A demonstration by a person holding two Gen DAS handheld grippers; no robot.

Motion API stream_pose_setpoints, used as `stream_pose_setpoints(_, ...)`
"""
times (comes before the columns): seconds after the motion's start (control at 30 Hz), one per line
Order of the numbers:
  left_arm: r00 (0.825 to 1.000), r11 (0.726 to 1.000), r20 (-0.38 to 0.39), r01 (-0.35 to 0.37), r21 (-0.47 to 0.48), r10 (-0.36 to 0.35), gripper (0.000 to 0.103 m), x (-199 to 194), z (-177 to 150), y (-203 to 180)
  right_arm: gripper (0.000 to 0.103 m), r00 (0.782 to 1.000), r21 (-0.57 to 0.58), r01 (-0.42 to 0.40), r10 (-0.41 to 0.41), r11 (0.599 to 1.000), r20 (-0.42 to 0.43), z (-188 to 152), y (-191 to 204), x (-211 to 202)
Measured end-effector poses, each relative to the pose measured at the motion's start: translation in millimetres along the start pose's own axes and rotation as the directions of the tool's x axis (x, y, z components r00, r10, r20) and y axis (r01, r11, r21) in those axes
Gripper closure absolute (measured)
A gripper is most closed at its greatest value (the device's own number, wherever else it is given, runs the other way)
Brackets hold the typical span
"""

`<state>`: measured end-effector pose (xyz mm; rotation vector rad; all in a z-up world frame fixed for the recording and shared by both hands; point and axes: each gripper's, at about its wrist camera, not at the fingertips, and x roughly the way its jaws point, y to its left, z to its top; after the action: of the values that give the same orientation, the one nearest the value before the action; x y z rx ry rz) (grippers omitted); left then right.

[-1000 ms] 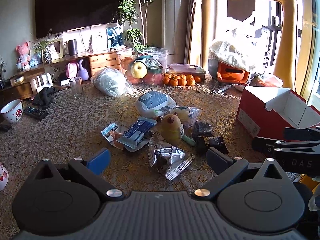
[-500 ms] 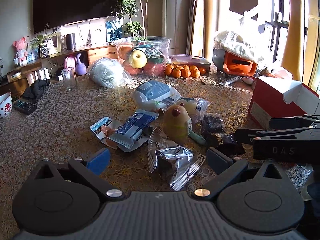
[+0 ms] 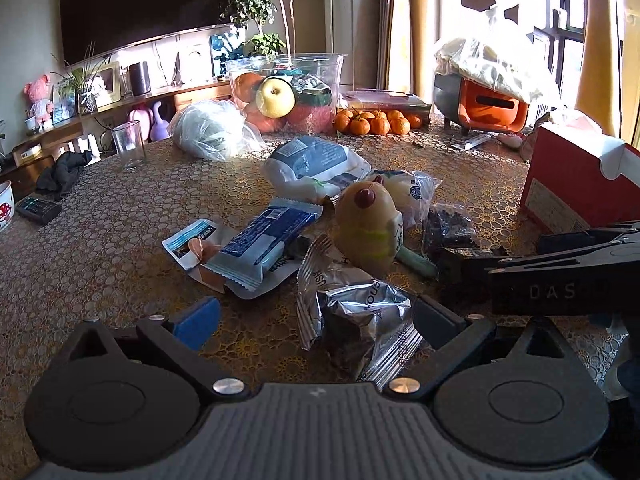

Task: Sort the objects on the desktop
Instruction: 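Close left tool on silver foil packet while right tool grasps black snack packet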

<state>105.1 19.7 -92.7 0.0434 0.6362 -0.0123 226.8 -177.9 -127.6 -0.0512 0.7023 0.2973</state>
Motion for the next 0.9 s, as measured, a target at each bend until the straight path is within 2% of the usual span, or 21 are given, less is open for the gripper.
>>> stream_pose_setpoints(0.23, 1.000, 0.999, 0.004, 0.015, 0.036, -0.015, 0.001, 13, -2, -6, 0.019, 1.000, 0.011, -0.003, 0.003, 1.000, -0.024, 0, 0, 12)
stream_pose_setpoints(0.4, 0.999, 0.999, -0.003, 0.035, 0.041, -0.035, 0.005, 18, -1, -7, 0.025, 0.999, 0.034, -0.025, 0.027, 0.999, -0.041, 1, -1, 18)
stream_pose_setpoints(0.57, 0.999, 0.998, -0.003, 0.055, 0.042, -0.054, 0.013, 20, -1, -8, 0.037, 0.997, 0.041, -0.065, 0.067, 0.997, -0.041, 1, -1, 18)
stream_pose_setpoints(0.77, 0.997, 0.997, -0.015, 0.074, 0.038, -0.074, 0.024, 24, 0, -9, 0.041, 0.995, 0.065, -0.080, 0.084, 0.995, -0.051, 1, -2, 19)
stream_pose_setpoints(0.9, 0.996, 0.995, -0.016, 0.091, 0.040, -0.090, 0.036, 25, 2, -10, 0.043, 0.995, 0.063, -0.079, 0.082, 0.995, -0.051, 2, -2, 19)
